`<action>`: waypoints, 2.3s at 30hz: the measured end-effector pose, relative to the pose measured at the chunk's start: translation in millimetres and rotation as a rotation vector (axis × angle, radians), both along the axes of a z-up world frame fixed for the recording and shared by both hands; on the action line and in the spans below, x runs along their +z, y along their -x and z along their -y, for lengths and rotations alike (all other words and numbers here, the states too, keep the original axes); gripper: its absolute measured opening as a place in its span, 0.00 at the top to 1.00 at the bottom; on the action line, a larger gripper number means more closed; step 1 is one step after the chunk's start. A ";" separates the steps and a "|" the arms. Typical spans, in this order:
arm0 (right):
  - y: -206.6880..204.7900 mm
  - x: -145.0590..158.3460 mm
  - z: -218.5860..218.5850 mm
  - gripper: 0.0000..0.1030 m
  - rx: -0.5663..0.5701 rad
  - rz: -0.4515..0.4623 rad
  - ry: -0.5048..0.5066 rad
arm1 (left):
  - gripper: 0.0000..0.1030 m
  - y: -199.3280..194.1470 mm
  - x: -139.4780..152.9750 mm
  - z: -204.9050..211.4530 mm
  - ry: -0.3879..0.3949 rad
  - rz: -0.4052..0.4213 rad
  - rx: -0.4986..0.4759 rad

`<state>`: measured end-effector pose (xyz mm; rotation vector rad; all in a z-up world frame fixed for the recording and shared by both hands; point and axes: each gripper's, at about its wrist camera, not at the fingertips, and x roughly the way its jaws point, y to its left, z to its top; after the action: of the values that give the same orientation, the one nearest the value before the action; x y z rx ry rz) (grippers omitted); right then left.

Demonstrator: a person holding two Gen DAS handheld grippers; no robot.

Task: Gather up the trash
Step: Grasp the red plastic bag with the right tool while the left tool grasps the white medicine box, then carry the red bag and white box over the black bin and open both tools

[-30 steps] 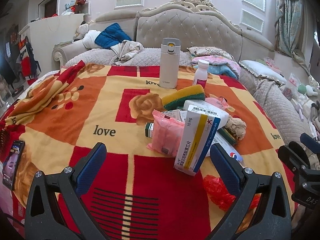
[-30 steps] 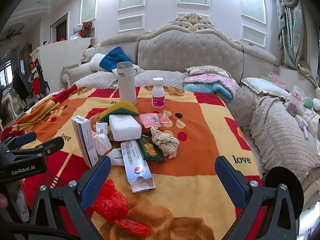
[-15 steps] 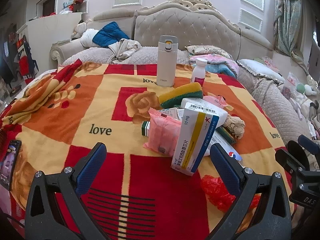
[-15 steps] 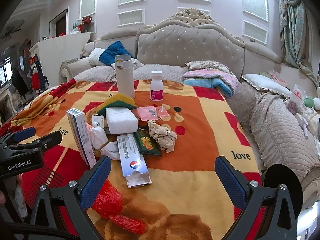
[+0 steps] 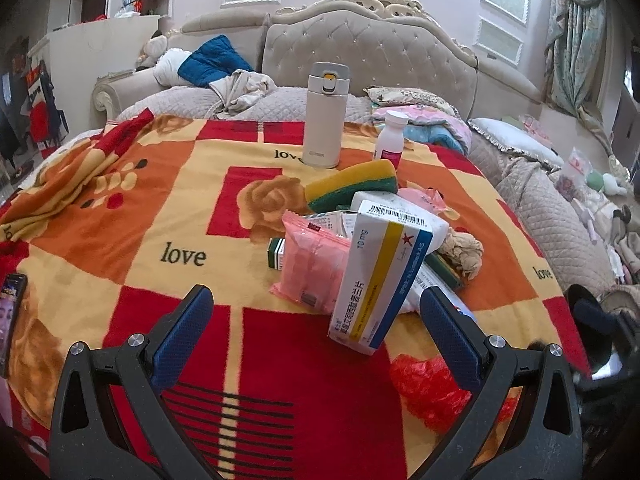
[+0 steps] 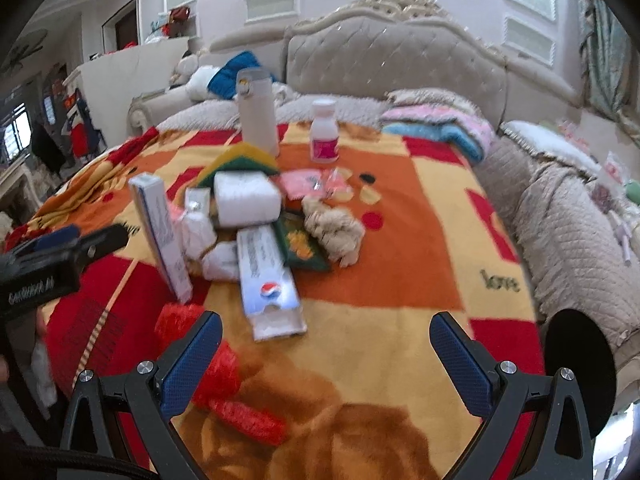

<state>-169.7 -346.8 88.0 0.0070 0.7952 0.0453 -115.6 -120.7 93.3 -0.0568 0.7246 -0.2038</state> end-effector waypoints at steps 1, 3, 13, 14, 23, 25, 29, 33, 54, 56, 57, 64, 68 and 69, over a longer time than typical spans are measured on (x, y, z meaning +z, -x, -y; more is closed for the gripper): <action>1.1 -2.9 0.6 0.00 0.016 -0.018 -0.021 | 0.00 -1.3 0.2 1.6 -0.005 0.001 -0.003; 2.6 -7.7 0.8 0.00 0.035 -0.040 -0.050 | 0.00 -4.4 0.6 5.2 -0.020 0.004 -0.013; 0.7 -31.5 -33.1 0.08 0.219 -0.113 -0.126 | 0.00 -27.6 2.4 19.1 -0.025 -0.009 -0.071; -1.1 -32.8 -36.6 0.09 0.229 -0.116 -0.123 | 0.00 -29.4 1.8 20.1 -0.026 -0.010 -0.074; -16.3 -48.7 -51.8 0.27 0.272 -0.141 -0.124 | 0.05 -35.7 -4.2 30.8 -0.061 -0.006 -0.088; -17.2 -50.6 -51.9 0.31 0.278 -0.146 -0.134 | 0.05 -37.2 -6.7 32.5 -0.067 -0.010 -0.088; -16.0 -49.8 -50.8 0.45 0.297 -0.147 -0.166 | 0.05 -36.8 -7.2 30.6 -0.059 -0.007 -0.077; -17.9 -50.2 -45.6 0.58 0.297 -0.155 -0.227 | 0.20 -37.5 -7.5 29.5 -0.061 -0.016 -0.079; 7.6 3.1 20.9 0.61 0.168 -0.019 -0.232 | 0.58 -23.8 24.5 42.1 0.072 -0.077 -0.216; 11.0 6.1 38.9 0.61 0.128 -0.011 -0.234 | 0.58 -20.9 26.3 55.9 0.080 -0.085 -0.248; 13.2 6.7 46.5 0.61 0.113 -0.009 -0.234 | 0.58 -19.0 26.6 67.1 0.084 -0.092 -0.272; 32.6 5.8 118.1 0.61 -0.039 -0.007 -0.213 | 0.58 -12.1 25.5 141.8 0.113 -0.147 -0.406; 46.0 3.9 157.5 0.61 -0.124 -0.006 -0.192 | 0.58 -6.1 25.3 187.5 0.115 -0.162 -0.470; 50.9 2.4 173.0 0.61 -0.159 -0.007 -0.186 | 0.58 -4.4 25.3 198.1 0.115 -0.166 -0.487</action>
<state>-220.6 -519.8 90.4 0.2463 0.7927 -0.0311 -111.2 -318.9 118.6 -0.0052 0.8848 -0.7133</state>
